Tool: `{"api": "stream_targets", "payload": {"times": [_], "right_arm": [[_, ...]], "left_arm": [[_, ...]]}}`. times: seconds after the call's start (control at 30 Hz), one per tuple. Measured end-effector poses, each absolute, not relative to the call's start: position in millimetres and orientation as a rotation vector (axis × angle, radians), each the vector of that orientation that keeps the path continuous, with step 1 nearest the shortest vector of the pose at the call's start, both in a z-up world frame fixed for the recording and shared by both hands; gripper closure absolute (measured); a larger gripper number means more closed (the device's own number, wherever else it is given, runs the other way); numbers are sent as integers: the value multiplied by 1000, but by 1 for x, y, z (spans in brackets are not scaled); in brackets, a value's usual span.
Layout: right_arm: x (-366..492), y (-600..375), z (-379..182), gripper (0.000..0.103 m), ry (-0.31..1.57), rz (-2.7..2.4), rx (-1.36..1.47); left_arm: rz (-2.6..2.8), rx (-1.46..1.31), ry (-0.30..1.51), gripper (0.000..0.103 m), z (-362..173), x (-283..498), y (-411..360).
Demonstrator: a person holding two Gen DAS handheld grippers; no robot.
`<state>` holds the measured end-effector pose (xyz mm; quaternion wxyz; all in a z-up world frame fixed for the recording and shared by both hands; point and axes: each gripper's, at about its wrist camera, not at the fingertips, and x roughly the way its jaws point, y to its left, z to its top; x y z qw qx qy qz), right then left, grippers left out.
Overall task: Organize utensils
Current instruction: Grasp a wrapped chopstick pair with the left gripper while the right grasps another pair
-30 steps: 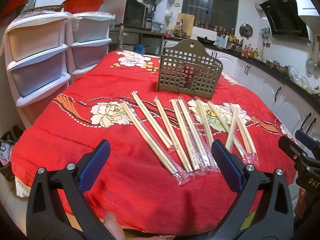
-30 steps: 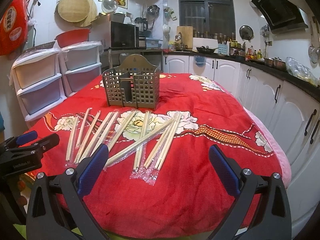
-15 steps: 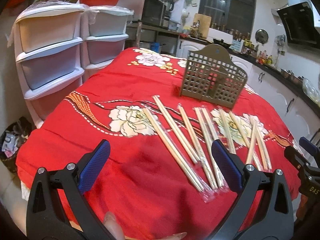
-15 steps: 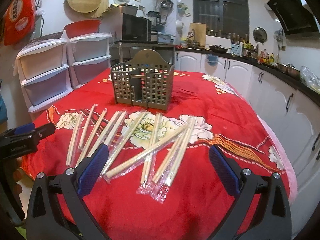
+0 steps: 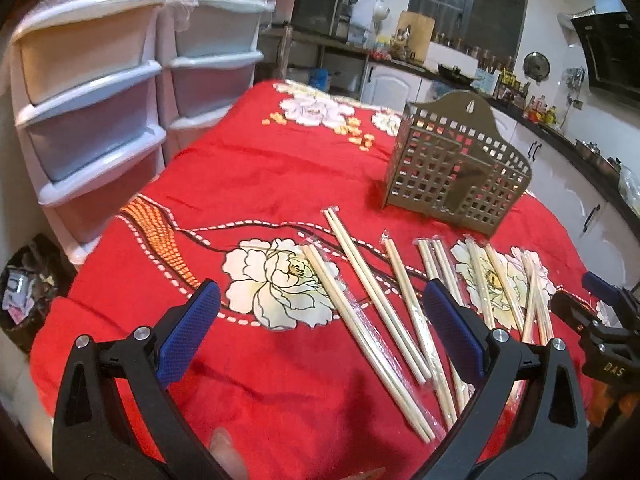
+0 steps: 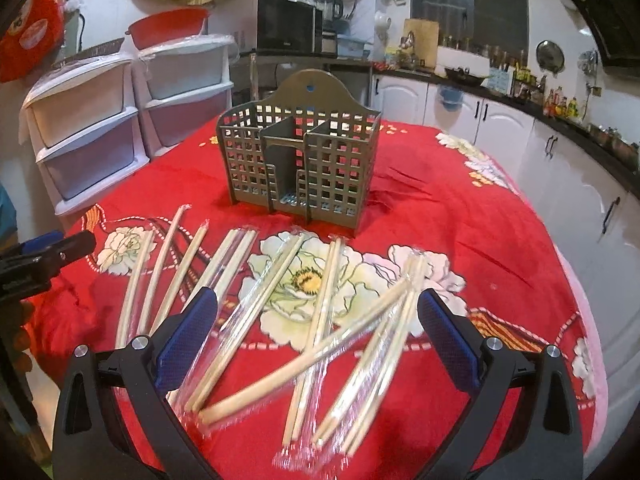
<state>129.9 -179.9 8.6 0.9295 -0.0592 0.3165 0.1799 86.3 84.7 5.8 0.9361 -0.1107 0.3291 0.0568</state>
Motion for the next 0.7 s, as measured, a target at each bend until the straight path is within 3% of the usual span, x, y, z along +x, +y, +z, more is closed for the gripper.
{"api": "stream_targets", "payload": {"times": [0.3,0.37,0.43,0.6,0.7], "right_arm": [[174,-170,0,6,699,373,-170],[186,-171,-4,10,722,370,-165],[196,-172,-7,21,747,365,-160],[218,-176,-15,30,806,389,-138],[227,-177,-20,39,830,398,-148]], "left_arm": [[52,-241,770,10,-6,127,94],[37,-242,790,11,-10,135,95],[31,-249,824,14,-16,145,98],[23,-282,902,36,-32,162,110],[11,-291,919,38,-37,166,112]]}}
